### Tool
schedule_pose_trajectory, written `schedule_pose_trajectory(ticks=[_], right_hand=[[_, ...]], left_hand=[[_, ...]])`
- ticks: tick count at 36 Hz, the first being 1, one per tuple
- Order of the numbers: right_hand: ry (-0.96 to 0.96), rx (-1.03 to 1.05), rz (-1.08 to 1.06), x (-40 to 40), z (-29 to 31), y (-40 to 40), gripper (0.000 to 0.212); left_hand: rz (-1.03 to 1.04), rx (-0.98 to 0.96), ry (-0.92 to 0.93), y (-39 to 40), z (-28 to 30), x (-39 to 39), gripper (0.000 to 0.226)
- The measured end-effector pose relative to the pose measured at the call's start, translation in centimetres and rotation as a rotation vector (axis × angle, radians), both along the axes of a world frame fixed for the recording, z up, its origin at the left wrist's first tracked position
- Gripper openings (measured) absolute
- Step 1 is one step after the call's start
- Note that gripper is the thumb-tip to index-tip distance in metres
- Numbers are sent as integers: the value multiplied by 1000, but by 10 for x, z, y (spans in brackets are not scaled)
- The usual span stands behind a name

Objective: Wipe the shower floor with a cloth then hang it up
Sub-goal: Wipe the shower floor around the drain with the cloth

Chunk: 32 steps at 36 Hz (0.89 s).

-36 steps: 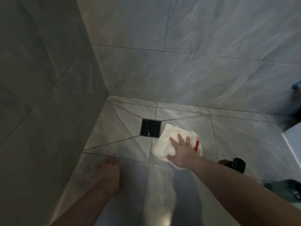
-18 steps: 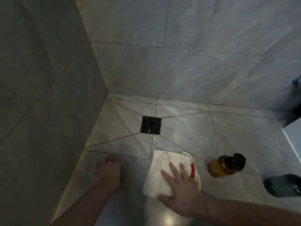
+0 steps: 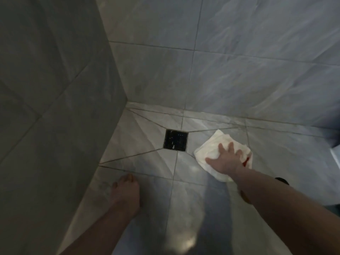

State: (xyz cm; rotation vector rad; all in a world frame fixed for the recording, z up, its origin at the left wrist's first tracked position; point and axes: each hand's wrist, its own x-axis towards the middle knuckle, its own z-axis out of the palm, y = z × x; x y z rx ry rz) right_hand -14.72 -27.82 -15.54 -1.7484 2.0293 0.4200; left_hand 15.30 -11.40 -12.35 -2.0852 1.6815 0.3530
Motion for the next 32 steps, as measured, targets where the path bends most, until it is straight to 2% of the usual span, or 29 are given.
schedule_pose_trajectory(ticks=[4, 10, 13, 16, 21, 23, 25, 29, 32], right_hand=[[1, 2, 43, 7, -2, 10, 90], [-67, 36, 359, 16, 8, 65, 79], [-117, 49, 421, 21, 21, 95, 83], [-111, 41, 379, 20, 21, 92, 89], [-91, 51, 261, 15, 15, 46, 90], [-73, 32, 181, 8, 14, 22, 91], [-52, 18, 99, 0, 9, -1, 92], [28, 34, -10, -9, 1, -41, 97], [16, 72, -104, -2, 8, -61, 96]], left_hand=[[12, -29, 14, -2, 1, 1, 73], [-20, -25, 9, -1, 3, 0, 87], [-38, -28, 22, 0, 3, 0, 85], [-69, -16, 10, -3, 7, 0, 80], [-66, 22, -16, -10, 15, -2, 48], [-61, 22, -19, -12, 17, -1, 45], [-52, 18, -10, -12, 15, 0, 48], [-15, 18, 46, -9, 10, 5, 76], [-6, -9, 59, -9, 7, 6, 84]])
